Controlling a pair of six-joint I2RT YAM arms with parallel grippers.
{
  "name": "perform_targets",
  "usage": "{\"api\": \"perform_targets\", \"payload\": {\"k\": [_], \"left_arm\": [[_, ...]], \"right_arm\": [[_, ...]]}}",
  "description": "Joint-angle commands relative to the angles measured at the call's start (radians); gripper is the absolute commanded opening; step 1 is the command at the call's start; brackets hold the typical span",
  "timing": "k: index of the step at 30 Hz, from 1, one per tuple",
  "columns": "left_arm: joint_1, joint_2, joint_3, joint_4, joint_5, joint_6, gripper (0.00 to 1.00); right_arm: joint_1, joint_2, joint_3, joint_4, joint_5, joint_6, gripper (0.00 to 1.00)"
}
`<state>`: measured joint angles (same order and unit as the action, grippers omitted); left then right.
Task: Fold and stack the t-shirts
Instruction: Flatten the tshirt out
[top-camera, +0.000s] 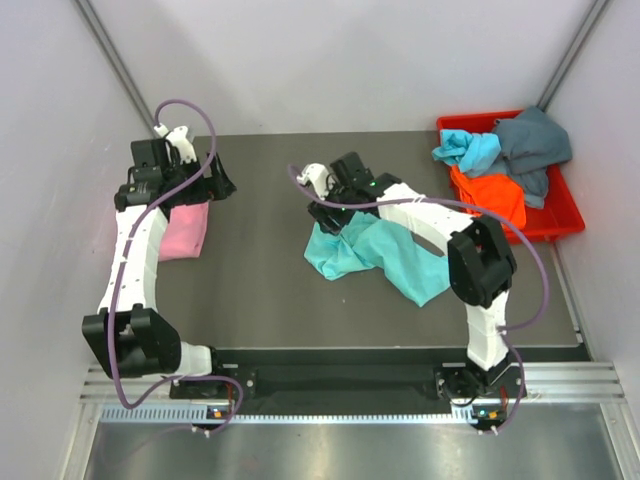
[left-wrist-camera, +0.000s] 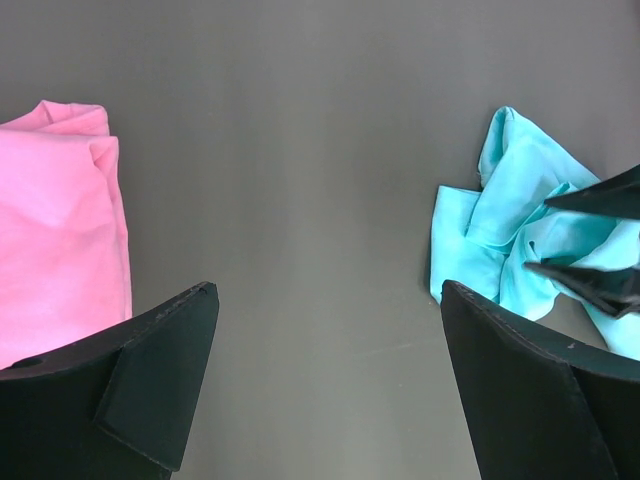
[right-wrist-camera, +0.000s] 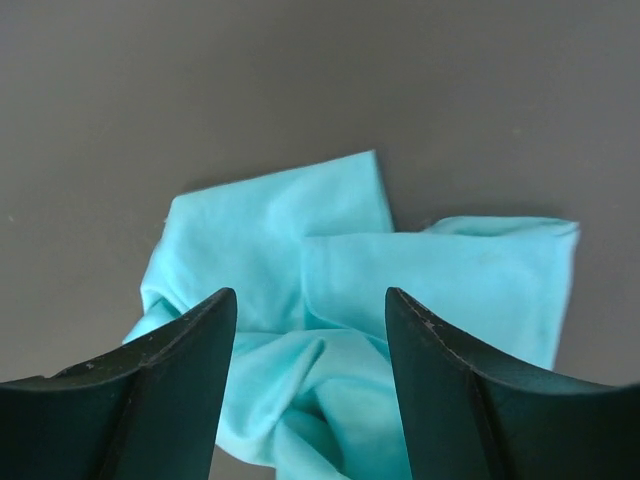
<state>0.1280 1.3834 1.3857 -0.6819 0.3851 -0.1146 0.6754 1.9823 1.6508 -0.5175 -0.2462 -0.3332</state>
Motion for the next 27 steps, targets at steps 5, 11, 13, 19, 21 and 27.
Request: {"api": "perform_targets", "payload": {"k": [5,11,13,19,21,27], "left_arm": [[0.002,-0.023,0.038,0.022,0.018,-0.008,0.97],[0.007,-0.029,0.027,0.028,0.032,-0.026,0.96],[0.009,-0.029,0.032,0.027,0.032,-0.025,0.96],[0.021,-0.035,0.030,0.025,0.034,-0.031,0.96],[0.025,-0.038,0.024,0.024,0.038,-0.033,0.96],[0.035,-0.047,0.016,0.027,0.043,-0.039,0.96]], "right_arm": [[0.069,0.053,-0.025,0.002,0.093,-0.098,0.61],[0.070,0.082,-0.028,0.017,0.145,-0.121,0.59],[0.070,0.101,-0.031,0.023,0.163,-0.130,0.58],[0.069,0.147,-0.013,0.030,0.194,-0.152,0.52],[0.070,0.153,-0.006,0.034,0.202,-0.158,0.50],[0.070,0.161,-0.003,0.043,0.220,-0.164,0.36]]}}
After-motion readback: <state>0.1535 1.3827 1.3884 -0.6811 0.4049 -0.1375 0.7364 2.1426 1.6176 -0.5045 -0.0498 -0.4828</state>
